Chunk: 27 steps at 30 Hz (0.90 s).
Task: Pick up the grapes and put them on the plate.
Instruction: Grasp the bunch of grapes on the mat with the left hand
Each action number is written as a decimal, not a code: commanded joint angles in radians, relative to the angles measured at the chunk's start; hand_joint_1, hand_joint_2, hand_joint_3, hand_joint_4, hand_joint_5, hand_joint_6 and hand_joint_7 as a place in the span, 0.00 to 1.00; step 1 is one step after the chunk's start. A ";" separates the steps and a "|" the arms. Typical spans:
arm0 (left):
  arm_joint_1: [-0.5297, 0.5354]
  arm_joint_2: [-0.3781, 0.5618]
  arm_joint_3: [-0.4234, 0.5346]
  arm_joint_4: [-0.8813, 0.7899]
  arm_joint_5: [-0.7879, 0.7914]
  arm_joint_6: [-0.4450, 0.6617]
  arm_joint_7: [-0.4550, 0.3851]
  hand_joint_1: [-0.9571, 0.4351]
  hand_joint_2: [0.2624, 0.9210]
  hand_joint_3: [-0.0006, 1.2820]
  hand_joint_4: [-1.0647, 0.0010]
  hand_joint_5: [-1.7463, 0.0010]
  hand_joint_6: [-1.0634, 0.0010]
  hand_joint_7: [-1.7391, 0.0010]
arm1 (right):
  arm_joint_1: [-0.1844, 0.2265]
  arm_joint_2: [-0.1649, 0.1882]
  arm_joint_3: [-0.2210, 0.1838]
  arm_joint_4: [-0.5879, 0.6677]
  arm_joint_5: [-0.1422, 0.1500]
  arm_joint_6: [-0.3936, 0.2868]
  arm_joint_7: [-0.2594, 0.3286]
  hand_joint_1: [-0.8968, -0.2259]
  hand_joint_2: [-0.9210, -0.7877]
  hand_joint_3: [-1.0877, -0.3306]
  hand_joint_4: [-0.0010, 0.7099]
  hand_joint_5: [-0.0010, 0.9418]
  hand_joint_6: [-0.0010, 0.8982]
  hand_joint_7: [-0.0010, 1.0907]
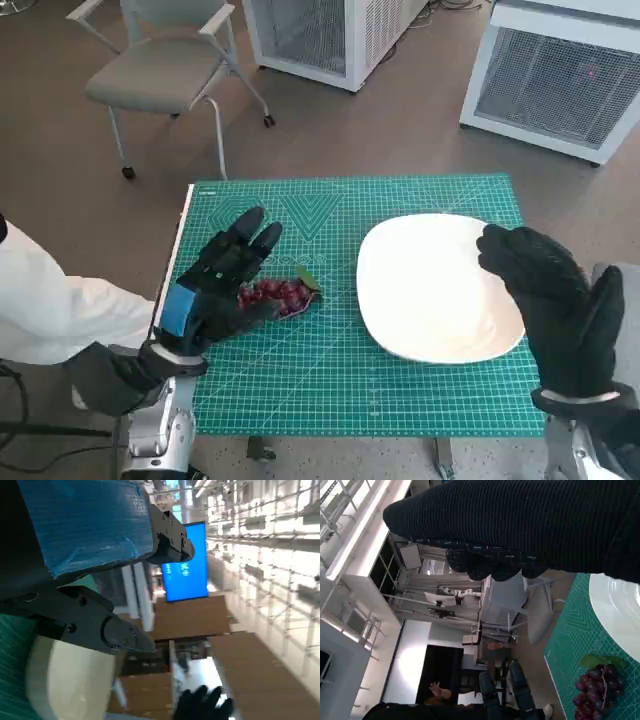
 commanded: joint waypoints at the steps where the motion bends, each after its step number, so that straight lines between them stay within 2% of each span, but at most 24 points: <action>1: 0.062 0.207 -0.085 -0.227 0.570 0.111 0.179 0.46 0.92 0.01 0.93 1.00 0.85 1.00 | 0.008 0.000 0.002 0.014 0.003 0.013 0.006 0.84 0.00 0.64 0.60 0.94 0.25 0.95; 5: 0.086 0.218 -0.115 -0.356 0.757 0.278 0.199 0.55 0.82 0.00 0.98 1.00 0.90 0.99 | 0.008 0.000 0.001 0.012 0.006 0.015 0.006 0.84 0.00 0.64 0.60 0.94 0.25 0.95; 9: 0.094 0.205 -0.126 -0.409 0.785 0.361 0.169 0.62 0.77 0.00 1.00 1.00 0.89 0.99 | 0.010 0.001 0.001 0.010 0.009 0.017 0.007 0.84 0.00 0.64 0.60 0.95 0.24 0.95; 19: 0.093 0.194 -0.191 -0.484 0.868 0.534 0.107 0.64 0.75 0.00 1.00 1.00 0.88 0.99 | 0.014 0.002 0.001 0.004 0.012 0.021 0.006 0.84 0.00 0.64 0.59 0.95 0.24 0.96; 27: 0.063 0.200 -0.259 -0.480 0.937 0.640 0.091 0.64 0.74 0.00 1.00 1.00 0.87 0.99 | 0.015 0.002 -0.002 0.004 0.014 0.025 0.007 0.84 0.00 0.64 0.59 0.95 0.24 0.96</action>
